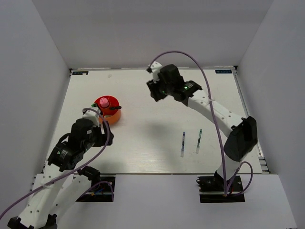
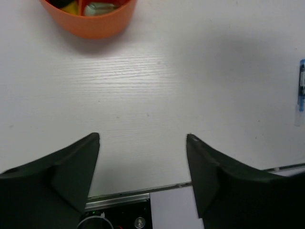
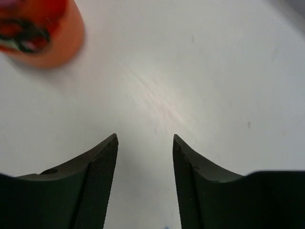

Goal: Sort the stationery into containers
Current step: Place the stationery into the container, then grab a piece of stationery with the right arm, then place the stationery into the container

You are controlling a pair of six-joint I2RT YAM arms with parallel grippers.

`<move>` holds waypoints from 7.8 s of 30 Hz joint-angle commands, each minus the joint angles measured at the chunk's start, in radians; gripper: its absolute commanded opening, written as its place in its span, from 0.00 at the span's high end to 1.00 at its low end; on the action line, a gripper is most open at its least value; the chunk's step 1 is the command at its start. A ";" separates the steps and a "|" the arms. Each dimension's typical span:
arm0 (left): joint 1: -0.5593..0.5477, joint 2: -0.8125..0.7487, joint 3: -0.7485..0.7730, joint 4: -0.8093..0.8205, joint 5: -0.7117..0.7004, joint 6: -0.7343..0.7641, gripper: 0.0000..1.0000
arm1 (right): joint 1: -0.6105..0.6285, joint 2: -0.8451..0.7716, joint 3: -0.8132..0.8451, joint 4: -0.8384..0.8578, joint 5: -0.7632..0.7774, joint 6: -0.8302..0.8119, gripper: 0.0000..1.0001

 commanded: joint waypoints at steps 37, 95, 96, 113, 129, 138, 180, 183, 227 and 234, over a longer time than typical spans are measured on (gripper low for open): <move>0.005 -0.178 -0.254 0.202 0.241 0.140 0.05 | -0.495 -0.166 -0.720 -0.294 0.167 0.376 0.76; 0.005 -0.143 -0.202 0.188 0.200 0.129 0.05 | -0.553 -0.155 -0.501 -0.150 -0.227 0.417 1.00; 0.007 -0.143 -0.197 0.190 0.200 0.126 0.05 | -0.547 -0.152 -0.468 -0.143 -0.245 0.412 1.00; 0.007 -0.135 -0.058 0.426 0.017 -0.024 0.05 | -0.320 0.208 0.364 -0.050 -0.452 0.311 1.00; 0.007 -0.097 0.042 0.488 -0.029 0.005 0.05 | -0.102 0.460 0.519 0.652 -0.475 0.343 1.00; 0.007 -0.097 0.013 0.491 -0.030 0.033 0.05 | -0.018 0.600 0.542 0.919 -0.452 0.314 1.00; 0.008 -0.166 -0.045 0.437 -0.072 0.054 0.05 | 0.094 0.804 0.501 0.993 -0.399 0.282 0.87; 0.005 -0.167 -0.039 0.432 -0.073 0.057 0.05 | 0.094 0.804 0.499 0.977 -0.406 0.277 0.79; 0.005 -0.224 -0.005 0.205 -0.082 0.042 0.65 | -0.048 0.204 0.200 -0.141 0.012 0.067 1.00; 0.007 -0.176 -0.103 0.173 -0.093 0.076 0.48 | -0.145 0.051 -0.097 -0.418 0.014 0.139 0.79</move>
